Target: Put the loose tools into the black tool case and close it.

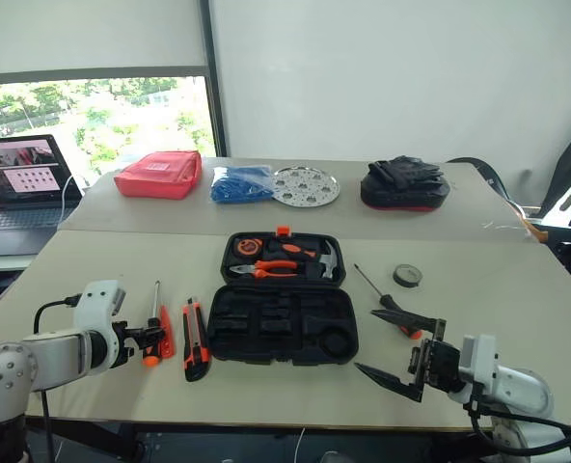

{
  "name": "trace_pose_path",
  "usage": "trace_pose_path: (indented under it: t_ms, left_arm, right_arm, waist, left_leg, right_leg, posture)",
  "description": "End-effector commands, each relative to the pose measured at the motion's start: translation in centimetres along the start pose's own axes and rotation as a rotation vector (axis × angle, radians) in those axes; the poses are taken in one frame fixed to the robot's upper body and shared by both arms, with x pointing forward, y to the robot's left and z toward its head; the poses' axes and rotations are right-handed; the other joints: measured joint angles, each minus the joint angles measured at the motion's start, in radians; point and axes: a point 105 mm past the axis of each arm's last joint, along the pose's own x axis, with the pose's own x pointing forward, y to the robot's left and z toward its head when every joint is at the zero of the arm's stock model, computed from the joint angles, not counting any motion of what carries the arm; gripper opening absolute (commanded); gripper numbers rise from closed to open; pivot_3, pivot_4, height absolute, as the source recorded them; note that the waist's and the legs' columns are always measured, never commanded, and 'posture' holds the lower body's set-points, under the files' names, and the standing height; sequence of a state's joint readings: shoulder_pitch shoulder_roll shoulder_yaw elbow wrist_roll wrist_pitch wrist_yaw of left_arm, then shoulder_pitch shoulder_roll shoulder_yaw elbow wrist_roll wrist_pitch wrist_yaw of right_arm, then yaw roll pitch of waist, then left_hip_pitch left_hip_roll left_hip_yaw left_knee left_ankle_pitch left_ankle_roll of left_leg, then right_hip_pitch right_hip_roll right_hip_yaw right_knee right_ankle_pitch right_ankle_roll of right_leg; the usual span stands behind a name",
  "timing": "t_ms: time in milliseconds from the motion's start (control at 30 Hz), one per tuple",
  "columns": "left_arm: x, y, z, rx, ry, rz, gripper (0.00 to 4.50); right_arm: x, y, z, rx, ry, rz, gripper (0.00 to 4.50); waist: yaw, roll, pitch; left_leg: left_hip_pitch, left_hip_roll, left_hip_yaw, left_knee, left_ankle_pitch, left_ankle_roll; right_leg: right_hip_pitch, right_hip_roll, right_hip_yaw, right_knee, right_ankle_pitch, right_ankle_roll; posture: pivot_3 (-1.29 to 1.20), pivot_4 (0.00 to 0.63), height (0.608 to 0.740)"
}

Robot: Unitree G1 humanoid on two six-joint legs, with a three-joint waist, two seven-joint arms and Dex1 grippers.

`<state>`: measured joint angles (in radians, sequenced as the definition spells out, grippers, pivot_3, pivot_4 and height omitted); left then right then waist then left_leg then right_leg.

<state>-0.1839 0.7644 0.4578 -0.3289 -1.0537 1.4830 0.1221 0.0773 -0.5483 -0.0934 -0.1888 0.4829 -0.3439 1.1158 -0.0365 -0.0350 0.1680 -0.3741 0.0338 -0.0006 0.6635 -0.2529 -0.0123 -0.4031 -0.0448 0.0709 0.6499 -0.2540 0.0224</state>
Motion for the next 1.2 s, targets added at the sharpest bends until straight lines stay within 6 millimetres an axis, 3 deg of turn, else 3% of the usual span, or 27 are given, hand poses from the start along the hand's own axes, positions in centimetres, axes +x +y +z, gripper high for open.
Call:
trace_pose_path:
  t_ms: [33,200,333,400,533,600,700,767,833,933,1000,1100,1200]
  left_arm:
    - [-0.5,1.3,-0.2,-0.025,-0.006,0.030,2.38]
    - [-1.1,1.9,-0.2,-0.040,-0.014,0.011,0.68]
    - [-1.5,2.7,0.1,-0.066,-0.055,0.010,0.57]
    - [-2.0,2.9,1.1,-0.079,-0.138,-0.023,0.57]
    - [-4.6,3.6,5.2,-0.037,-0.437,-0.132,0.57]
    - [-5.8,3.3,6.2,0.045,-0.524,-0.206,0.57]
    - [-7.3,0.8,7.5,0.285,-0.621,-0.404,0.57]
    - [-6.9,-1.7,7.5,0.515,-0.567,-0.544,0.57]
    - [-5.7,-3.6,7.3,0.766,-0.479,-0.639,0.57]
    - [-2.6,-5.8,10.0,1.057,-0.500,-0.625,0.57]
    - [-1.0,-8.4,11.2,1.191,-0.498,-0.687,0.57]
    - [0.9,-12.3,11.3,1.342,-0.449,-0.809,0.57]
    - [2.5,-14.1,11.1,1.420,-0.342,-0.867,0.57]
  right_arm:
    - [-0.4,-0.2,1.0,-0.057,-0.008,-0.019,4.50]
    - [-0.4,0.3,0.8,-0.019,0.004,-0.011,4.50]
    - [-0.3,0.2,0.7,-0.015,0.004,-0.012,4.50]
    - [-0.3,0.2,0.7,-0.013,0.007,-0.013,4.50]
    - [-0.7,0.2,0.4,-0.002,0.029,-0.018,4.50]
    - [-0.9,0.2,0.3,-0.001,0.037,-0.020,4.50]
    - [-1.3,-0.2,0.3,-0.009,0.044,-0.046,4.50]
    - [-1.7,-0.4,0.3,-0.013,0.053,-0.066,4.50]
    - [-2.5,-0.9,0.4,-0.018,0.068,-0.110,4.50]
    - [-4.0,-1.8,0.1,-0.055,0.108,-0.191,4.50]
    - [-4.6,-2.0,0.2,-0.062,0.124,-0.234,4.50]
    - [-4.9,-1.1,0.3,-0.049,0.133,-0.256,4.50]
    - [-4.8,-0.6,0.6,-0.046,0.128,-0.280,4.50]
  waist:
    - [-0.001,0.000,0.000]
    - [-0.010,0.000,0.000]
    - [-0.010,0.000,0.000]
    - [-0.010,0.000,0.000]
    - [-0.003,-0.001,0.000]
    - [0.000,-0.001,0.001]
    - [0.005,-0.001,0.001]
    - [0.013,-0.001,0.001]
    - [0.026,-0.001,0.001]
    - [0.050,0.001,0.001]
    - [0.049,0.000,0.001]
    - [0.047,0.000,0.001]
    - [0.030,0.000,0.001]
  left_leg:
    - [0.000,0.000,0.000,0.000,0.000,0.000]
    - [0.002,0.000,0.001,0.000,0.000,0.000]
    - [0.002,0.000,0.003,0.000,0.000,0.000]
    - [0.002,0.000,0.003,0.000,0.000,0.000]
    - [0.001,0.000,0.004,0.000,0.000,0.000]
    - [0.000,0.000,0.005,0.000,0.000,0.000]
    - [-0.001,0.000,0.005,0.000,0.000,0.000]
    - [-0.002,0.000,0.006,0.000,0.000,0.000]
    - [-0.003,-0.001,0.006,0.000,0.000,0.000]
    - [-0.003,-0.002,0.007,0.000,0.002,-0.001]
    - [-0.004,-0.002,0.007,0.000,0.004,-0.001]
    - [-0.010,-0.002,0.006,0.002,0.004,0.000]
    - [-0.012,-0.002,0.006,0.002,0.002,0.002]
  right_leg:
    - [0.000,0.000,0.000,0.000,0.000,0.000]
    - [0.000,0.002,0.001,0.001,0.000,0.000]
    - [0.000,0.002,0.001,0.002,0.000,-0.001]
    - [0.000,0.002,0.001,0.001,0.000,-0.001]
    - [-0.001,0.002,0.000,0.001,0.000,-0.001]
    - [-0.001,0.002,0.000,-0.001,0.000,-0.001]
    - [-0.001,0.001,0.000,-0.002,-0.001,-0.001]
    - [-0.001,0.001,-0.001,-0.003,-0.001,0.000]
    - [-0.001,0.001,-0.001,-0.003,-0.001,0.000]
    - [-0.001,0.001,-0.001,-0.004,-0.002,0.001]
    - [0.000,0.002,-0.001,-0.004,-0.001,0.001]
    - [-0.003,0.003,-0.001,-0.005,0.000,0.002]
    - [-0.003,0.003,0.000,-0.006,0.000,0.003]
  posture:
    - [0.00,0.150,0.740]
    - [0.00,0.150,0.740]
    - [0.00,0.150,0.740]
    - [0.00,0.150,0.740]
    - [0.00,0.150,0.740]
    - [0.00,0.150,0.740]
    - [0.00,0.150,0.740]
    - [0.00,0.150,0.740]
    - [0.00,0.150,0.740]
    - [0.00,0.150,0.740]
    - [0.00,0.150,0.740]
    - [0.00,0.150,0.740]
    - [0.00,0.150,0.740]
